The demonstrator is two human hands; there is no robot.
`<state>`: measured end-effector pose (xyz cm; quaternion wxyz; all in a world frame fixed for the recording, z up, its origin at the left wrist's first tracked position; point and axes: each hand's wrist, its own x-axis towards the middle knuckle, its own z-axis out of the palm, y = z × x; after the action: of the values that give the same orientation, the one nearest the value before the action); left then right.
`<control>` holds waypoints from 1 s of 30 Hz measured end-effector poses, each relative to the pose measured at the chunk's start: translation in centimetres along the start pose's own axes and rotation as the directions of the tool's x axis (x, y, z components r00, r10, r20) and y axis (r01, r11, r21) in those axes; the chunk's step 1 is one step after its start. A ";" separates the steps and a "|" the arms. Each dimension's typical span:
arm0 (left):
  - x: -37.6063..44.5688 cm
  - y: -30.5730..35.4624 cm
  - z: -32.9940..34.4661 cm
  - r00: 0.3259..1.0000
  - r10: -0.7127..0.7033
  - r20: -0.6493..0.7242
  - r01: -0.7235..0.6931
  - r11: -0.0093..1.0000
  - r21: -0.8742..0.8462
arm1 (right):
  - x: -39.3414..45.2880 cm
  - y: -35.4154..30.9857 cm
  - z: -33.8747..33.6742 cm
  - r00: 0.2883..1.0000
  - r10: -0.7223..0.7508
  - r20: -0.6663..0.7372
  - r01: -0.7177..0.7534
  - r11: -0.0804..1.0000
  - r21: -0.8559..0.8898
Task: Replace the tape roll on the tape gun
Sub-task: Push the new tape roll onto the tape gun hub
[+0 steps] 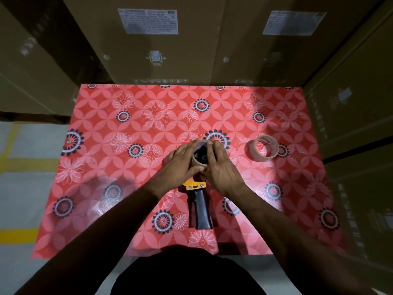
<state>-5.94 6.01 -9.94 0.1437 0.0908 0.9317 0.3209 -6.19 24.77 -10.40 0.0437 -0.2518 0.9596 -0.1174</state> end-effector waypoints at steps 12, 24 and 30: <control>0.3 -0.2 0.0 0.997 -0.054 0.046 0.054 0.999 0.001 | 1.0 -0.4 -0.5 0.978 0.095 0.185 -0.086 0.995 -0.056; 0.2 0.0 -1.8 0.979 -0.196 0.058 0.198 0.845 -0.497 | 3.1 1.3 -2.5 0.889 0.186 0.418 -0.444 0.567 0.693; 0.7 -0.4 -1.6 0.974 -0.197 0.112 0.226 0.814 -0.535 | 3.3 1.4 -2.1 0.941 0.143 0.306 -0.309 0.729 0.611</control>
<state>-7.16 4.96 -9.08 0.2223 -0.0496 0.8023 0.5518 -10.04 24.75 -8.84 0.2570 -0.1134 0.8696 -0.4061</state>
